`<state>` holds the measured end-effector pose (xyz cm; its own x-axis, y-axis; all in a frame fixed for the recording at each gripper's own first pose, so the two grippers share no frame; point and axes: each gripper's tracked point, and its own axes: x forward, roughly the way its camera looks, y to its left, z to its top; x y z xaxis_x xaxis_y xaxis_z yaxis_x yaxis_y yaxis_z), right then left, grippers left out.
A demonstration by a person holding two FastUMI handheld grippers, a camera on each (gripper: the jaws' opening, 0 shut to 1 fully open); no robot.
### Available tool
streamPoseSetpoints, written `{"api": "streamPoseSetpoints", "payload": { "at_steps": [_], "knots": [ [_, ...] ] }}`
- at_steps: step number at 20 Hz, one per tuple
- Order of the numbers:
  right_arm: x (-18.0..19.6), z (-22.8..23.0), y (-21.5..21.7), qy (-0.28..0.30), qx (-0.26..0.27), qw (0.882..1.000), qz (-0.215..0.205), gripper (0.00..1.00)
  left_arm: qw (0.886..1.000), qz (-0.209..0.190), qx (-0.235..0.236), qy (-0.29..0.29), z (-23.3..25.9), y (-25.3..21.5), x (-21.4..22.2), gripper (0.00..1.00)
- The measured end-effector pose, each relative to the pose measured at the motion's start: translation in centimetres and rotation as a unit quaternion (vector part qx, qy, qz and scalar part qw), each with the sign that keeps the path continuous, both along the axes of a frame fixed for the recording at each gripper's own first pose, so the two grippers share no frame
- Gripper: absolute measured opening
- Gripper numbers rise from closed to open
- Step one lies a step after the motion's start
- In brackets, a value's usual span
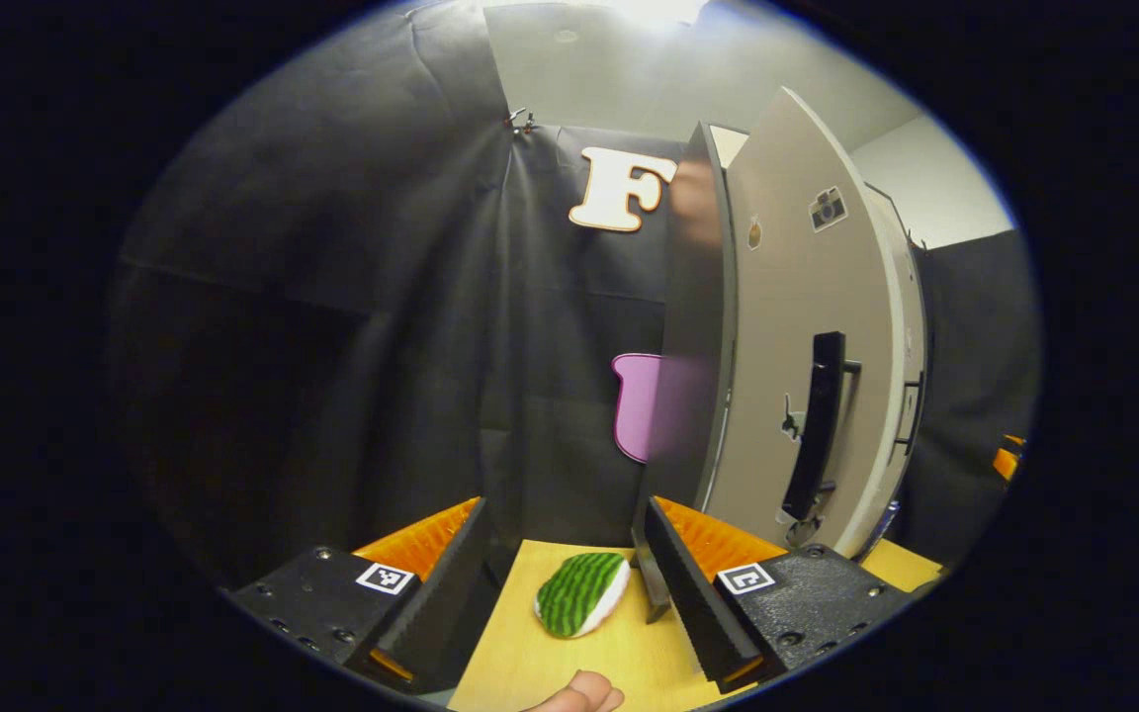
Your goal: Grab one shoe with the right hand and put it into the shoe cabinet, grab the other shoe with the left hand and put it into the shoe cabinet; then close the right door with the right hand and the left door with the left hand.
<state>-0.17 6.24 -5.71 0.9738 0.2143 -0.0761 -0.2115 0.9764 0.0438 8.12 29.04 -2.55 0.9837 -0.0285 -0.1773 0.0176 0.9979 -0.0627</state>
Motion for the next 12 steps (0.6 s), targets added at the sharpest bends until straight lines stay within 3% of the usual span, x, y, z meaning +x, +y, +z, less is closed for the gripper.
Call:
{"api": "streamPoseSetpoints", "payload": {
  "at_steps": [1,2,5,9,11,12],
  "knots": [
    [-0.7,-0.1,0.4,0.002,0.015,1.000,0.004,0.94,1.000,-0.011,0.001,-0.012,0.9,-0.7,0.5,0.99],
    [-1.3,-0.3,0.0,0.003,0.024,1.000,-0.003,0.94,1.000,-0.024,-0.005,-0.019,1.5,-1.6,0.6,0.93],
    [-2.9,-2.0,-3.0,0.003,-0.002,0.998,-0.068,0.96,0.998,-0.064,-0.018,-0.007,1.6,-5.6,1.8,0.95],
    [-5.8,-4.0,-0.8,0.025,0.033,0.998,-0.037,0.96,0.996,-0.086,-0.036,0.008,2.1,-9.8,3.3,0.94],
    [-7.0,-4.0,-1.2,0.027,0.043,0.998,-0.034,0.96,0.996,-0.083,-0.021,0.033,1.0,-10.7,3.5,0.96],
    [-7.7,-3.5,-1.1,0.021,0.042,0.998,-0.032,0.95,0.996,-0.079,-0.013,0.035,1.4,-10.9,3.5,0.89]
  ]
}}
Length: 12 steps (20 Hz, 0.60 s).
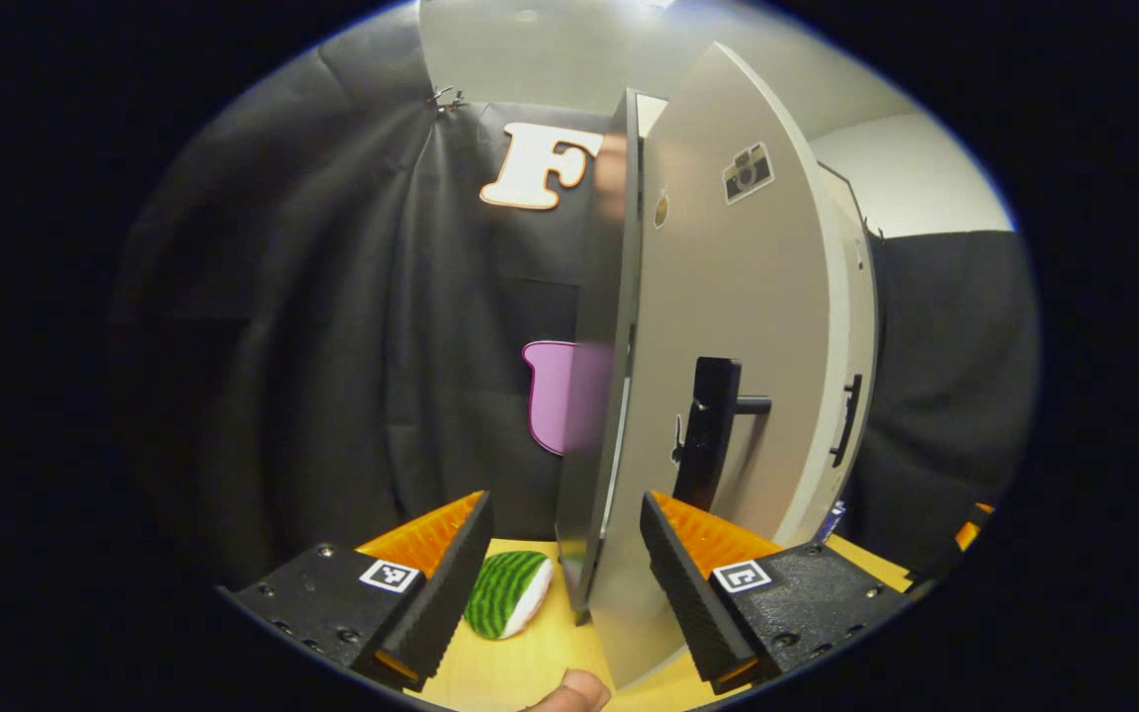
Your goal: Grab one shoe with the right hand and put it into the shoe cabinet, grab the other shoe with the left hand and put it into the shoe cabinet; then close the right door with the right hand and the left door with the left hand.
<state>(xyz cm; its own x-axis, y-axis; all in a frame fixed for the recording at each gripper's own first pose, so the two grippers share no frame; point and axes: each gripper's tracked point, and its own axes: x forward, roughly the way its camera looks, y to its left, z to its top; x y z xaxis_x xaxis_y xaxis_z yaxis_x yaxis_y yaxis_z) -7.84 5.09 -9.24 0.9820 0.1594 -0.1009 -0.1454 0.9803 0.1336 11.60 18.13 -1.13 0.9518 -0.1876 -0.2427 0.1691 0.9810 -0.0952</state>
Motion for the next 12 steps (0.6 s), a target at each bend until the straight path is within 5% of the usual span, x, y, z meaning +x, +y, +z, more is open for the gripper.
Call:
{"api": "streamPoseSetpoints", "payload": {
  "at_steps": [12],
  "knots": [
    [-1.7,2.2,-0.6,-0.037,0.014,0.999,0.010,0.94,1.000,-0.029,-0.004,0.009,-0.3,-6.1,0.2,0.94]
  ]
}}
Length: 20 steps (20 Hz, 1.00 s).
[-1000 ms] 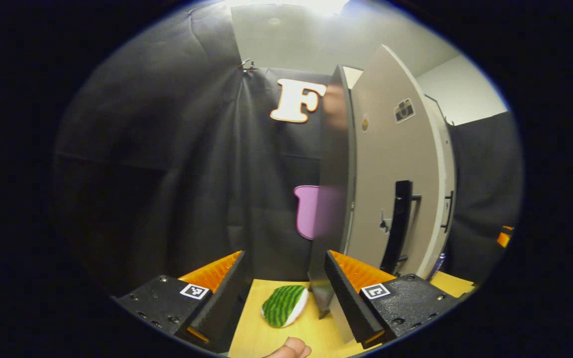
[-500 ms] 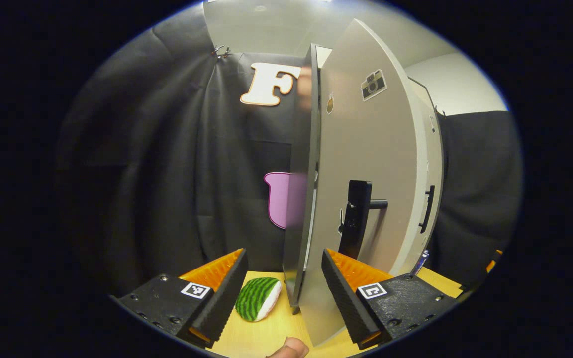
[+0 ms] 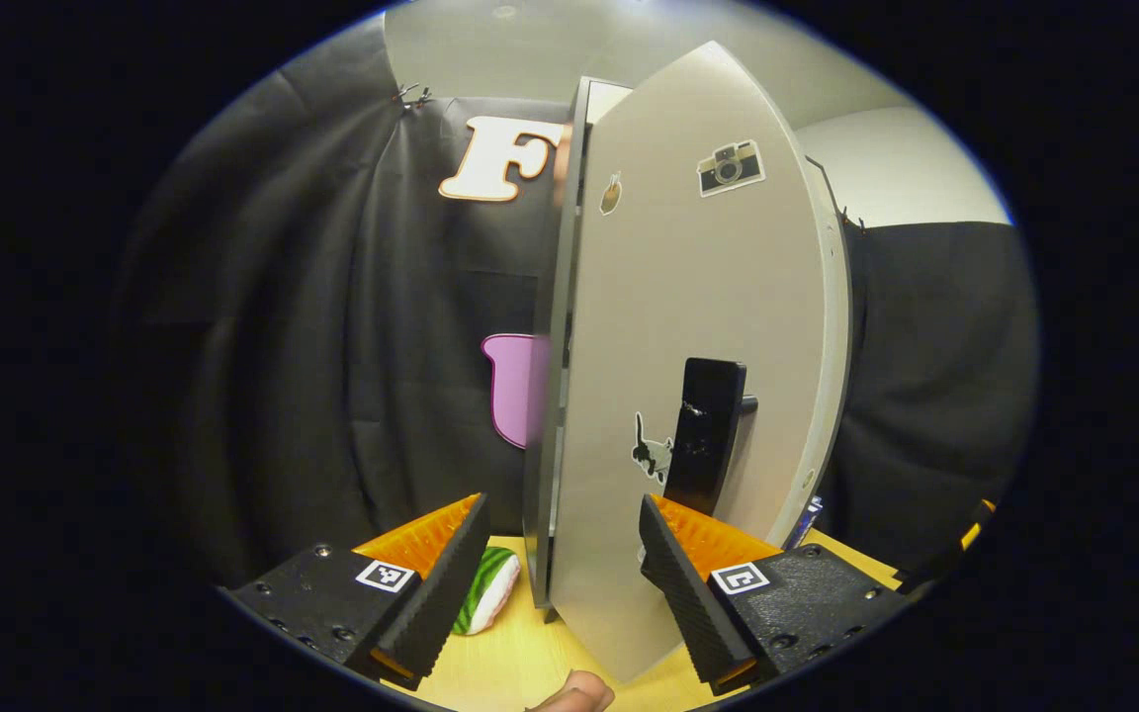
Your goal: Grab one shoe with the right hand and put it into the shoe cabinet, grab the other shoe with the left hand and put it into the shoe cabinet; then close the right door with the right hand and the left door with the left hand.
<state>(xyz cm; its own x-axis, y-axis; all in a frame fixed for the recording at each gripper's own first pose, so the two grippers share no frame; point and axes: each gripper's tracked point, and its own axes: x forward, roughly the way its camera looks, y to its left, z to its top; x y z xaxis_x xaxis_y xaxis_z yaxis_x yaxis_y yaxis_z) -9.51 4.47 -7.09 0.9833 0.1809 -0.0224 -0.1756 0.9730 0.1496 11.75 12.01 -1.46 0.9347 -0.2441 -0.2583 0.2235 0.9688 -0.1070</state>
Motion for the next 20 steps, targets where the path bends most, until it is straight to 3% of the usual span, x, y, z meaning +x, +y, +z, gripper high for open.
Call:
{"api": "streamPoseSetpoints", "payload": {
  "at_steps": [3,4,6,7,8,12,13,16,17,19,20],
  "knots": [
    [0.3,-0.4,-0.4,0.008,0.011,1.000,0.000,0.96,1.000,0.004,0.000,0.006,-0.4,-1.2,0.7,0.94],
    [0.4,-0.4,-0.6,0.009,0.013,1.000,0.000,0.96,1.000,0.003,0.002,0.005,-0.2,-1.5,0.9,0.89],
    [0.3,-0.6,-1.2,0.009,0.012,1.000,-0.003,0.96,1.000,0.010,0.003,0.004,-0.1,-1.8,1.5,0.94],
    [0.3,-0.8,-1.5,0.008,0.012,1.000,-0.006,0.96,1.000,0.008,0.002,0.006,-0.2,-2.3,1.6,0.89],
    [0.3,-0.8,-1.7,0.009,0.013,1.000,-0.008,0.96,1.000,0.004,0.000,0.005,-0.2,-2.9,1.9,0.94],
    [0.3,-1.2,-2.4,0.010,0.019,1.000,-0.015,0.94,1.000,-0.008,0.007,0.006,-0.5,-5.2,2.3,0.94],
    [0.3,-1.4,-2.6,0.010,0.018,1.000,-0.018,0.96,1.000,-0.009,0.004,0.009,-0.7,-5.8,2.4,0.99],
    [0.4,-2.0,-2.8,0.018,0.024,0.999,-0.017,0.94,1.000,-0.025,-0.005,0.015,-1.0,-8.2,2.5,0.89],
    [0.3,-2.0,-2.7,0.019,0.029,0.999,-0.013,0.94,0.999,-0.034,-0.004,0.015,-1.2,-9.2,2.4,0.95],
    [0.1,-1.7,-2.7,0.016,0.026,0.999,-0.010,0.96,0.999,-0.038,0.020,0.009,-1.5,-10.2,2.6,0.93],
    [0.1,-1.6,-2.9,0.014,0.023,1.000,-0.013,0.96,0.999,-0.026,0.039,0.006,-1.6,-10.0,2.7,0.96]
  ]
}}
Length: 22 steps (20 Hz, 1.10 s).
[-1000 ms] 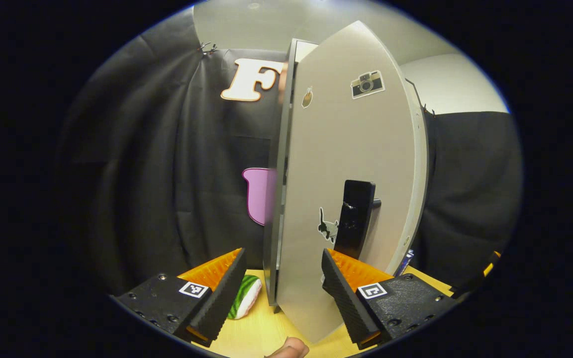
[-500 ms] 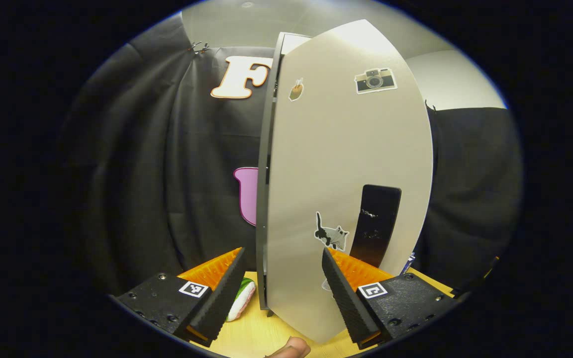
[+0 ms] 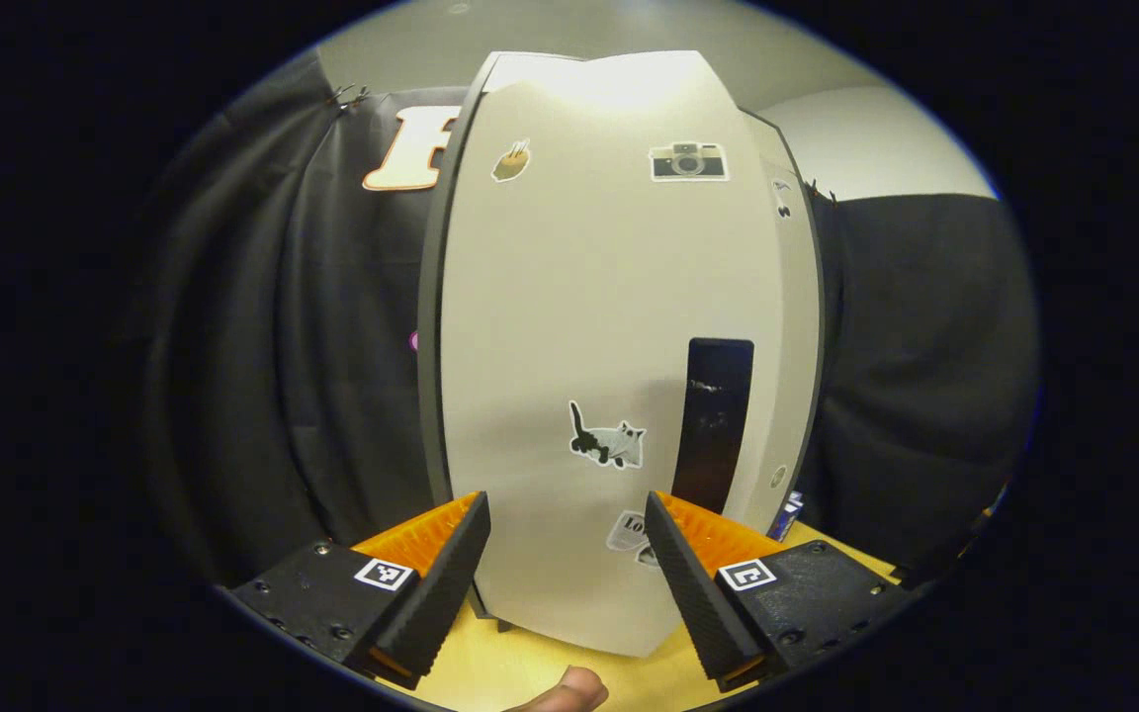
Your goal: Grab one shoe with the right hand and put it into the shoe cabinet, grab the other shoe with the left hand and put it into the shoe cabinet; then close the right door with the right hand and the left door with the left hand.
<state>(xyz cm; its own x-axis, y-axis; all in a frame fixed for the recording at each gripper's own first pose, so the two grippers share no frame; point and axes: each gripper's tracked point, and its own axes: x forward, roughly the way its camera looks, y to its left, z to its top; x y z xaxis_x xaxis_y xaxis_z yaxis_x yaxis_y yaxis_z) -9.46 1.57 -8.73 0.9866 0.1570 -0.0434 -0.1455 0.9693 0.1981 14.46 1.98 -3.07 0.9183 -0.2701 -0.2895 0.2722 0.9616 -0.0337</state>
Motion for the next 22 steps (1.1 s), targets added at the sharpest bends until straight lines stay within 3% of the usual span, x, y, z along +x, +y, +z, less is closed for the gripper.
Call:
{"api": "streamPoseSetpoints", "payload": {
  "at_steps": [3,14,22],
  "knots": [
    [0.2,-0.2,0.1,0.001,-0.011,1.000,-0.002,0.96,0.999,0.021,0.023,-0.024,0.3,0.3,-0.5,0.95],
    [1.2,-0.2,0.8,0.008,-0.015,1.000,-0.013,0.96,0.995,0.071,0.015,-0.062,2.4,2.7,-6.4,0.96],
    [1.4,-0.2,1.6,0.010,-0.021,1.000,-0.012,0.96,0.995,0.044,0.004,-0.089,2.9,0.9,-10.8,0.96]
  ]
}}
